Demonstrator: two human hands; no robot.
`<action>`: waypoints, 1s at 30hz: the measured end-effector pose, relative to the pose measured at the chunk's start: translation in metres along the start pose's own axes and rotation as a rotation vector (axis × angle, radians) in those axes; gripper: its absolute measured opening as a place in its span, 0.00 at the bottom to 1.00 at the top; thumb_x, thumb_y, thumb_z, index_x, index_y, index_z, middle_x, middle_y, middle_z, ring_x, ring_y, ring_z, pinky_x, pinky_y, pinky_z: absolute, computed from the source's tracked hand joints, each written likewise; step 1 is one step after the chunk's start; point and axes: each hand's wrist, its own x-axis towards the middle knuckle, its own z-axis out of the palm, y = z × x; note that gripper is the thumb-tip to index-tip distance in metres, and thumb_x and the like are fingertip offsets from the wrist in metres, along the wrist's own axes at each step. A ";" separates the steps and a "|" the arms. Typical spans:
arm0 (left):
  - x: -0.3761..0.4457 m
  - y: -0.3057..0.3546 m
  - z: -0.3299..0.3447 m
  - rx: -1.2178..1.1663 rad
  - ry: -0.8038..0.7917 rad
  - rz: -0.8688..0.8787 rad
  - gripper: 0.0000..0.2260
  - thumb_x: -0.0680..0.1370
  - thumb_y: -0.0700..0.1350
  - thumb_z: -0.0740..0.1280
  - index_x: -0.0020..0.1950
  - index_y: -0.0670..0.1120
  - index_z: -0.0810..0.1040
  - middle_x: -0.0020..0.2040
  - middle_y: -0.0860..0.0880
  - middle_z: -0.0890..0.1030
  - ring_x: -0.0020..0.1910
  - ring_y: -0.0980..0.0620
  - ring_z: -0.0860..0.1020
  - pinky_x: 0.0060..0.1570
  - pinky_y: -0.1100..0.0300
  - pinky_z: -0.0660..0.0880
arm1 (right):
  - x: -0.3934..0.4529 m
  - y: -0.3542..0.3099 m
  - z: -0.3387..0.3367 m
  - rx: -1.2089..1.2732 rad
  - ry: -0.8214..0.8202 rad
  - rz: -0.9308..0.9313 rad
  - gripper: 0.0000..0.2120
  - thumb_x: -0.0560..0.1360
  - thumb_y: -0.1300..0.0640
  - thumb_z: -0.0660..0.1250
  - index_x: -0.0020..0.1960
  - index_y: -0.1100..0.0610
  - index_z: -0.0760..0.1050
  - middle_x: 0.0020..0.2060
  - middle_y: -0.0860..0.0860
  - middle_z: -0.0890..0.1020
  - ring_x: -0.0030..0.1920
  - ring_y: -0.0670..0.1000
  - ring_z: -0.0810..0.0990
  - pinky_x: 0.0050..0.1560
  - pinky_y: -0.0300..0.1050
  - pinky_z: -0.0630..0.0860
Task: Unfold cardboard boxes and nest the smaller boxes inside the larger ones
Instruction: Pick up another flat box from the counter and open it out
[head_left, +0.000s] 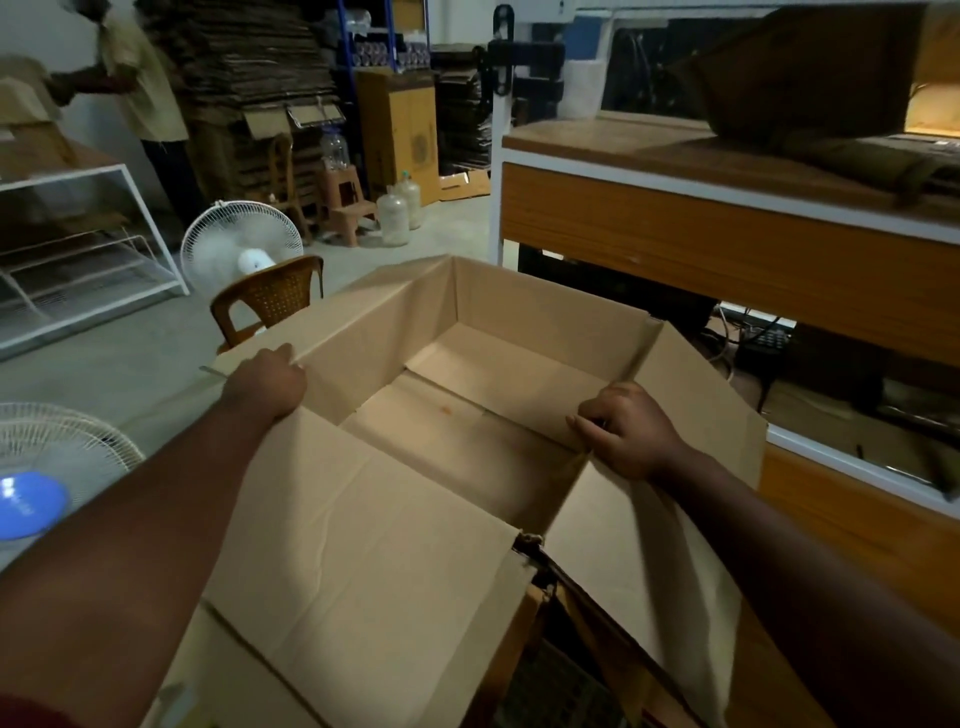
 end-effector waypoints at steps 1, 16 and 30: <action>-0.004 0.000 0.002 0.026 0.030 0.010 0.20 0.85 0.54 0.56 0.69 0.41 0.72 0.66 0.34 0.75 0.65 0.33 0.74 0.63 0.41 0.72 | -0.002 -0.005 0.000 -0.002 -0.006 0.021 0.25 0.82 0.43 0.57 0.33 0.54 0.76 0.27 0.50 0.76 0.32 0.55 0.75 0.45 0.53 0.73; -0.017 -0.008 0.005 -0.029 0.077 0.084 0.19 0.80 0.55 0.61 0.61 0.41 0.73 0.59 0.36 0.76 0.60 0.36 0.74 0.58 0.43 0.72 | -0.011 -0.039 0.004 0.002 -0.009 0.198 0.22 0.82 0.43 0.60 0.34 0.50 0.79 0.29 0.42 0.75 0.36 0.48 0.75 0.48 0.47 0.63; -0.047 0.012 0.013 -0.197 0.171 0.290 0.23 0.80 0.52 0.68 0.72 0.42 0.76 0.74 0.42 0.74 0.70 0.41 0.73 0.67 0.47 0.70 | -0.003 -0.067 0.010 0.076 0.092 0.495 0.20 0.82 0.45 0.63 0.35 0.54 0.79 0.31 0.49 0.80 0.43 0.56 0.77 0.43 0.49 0.68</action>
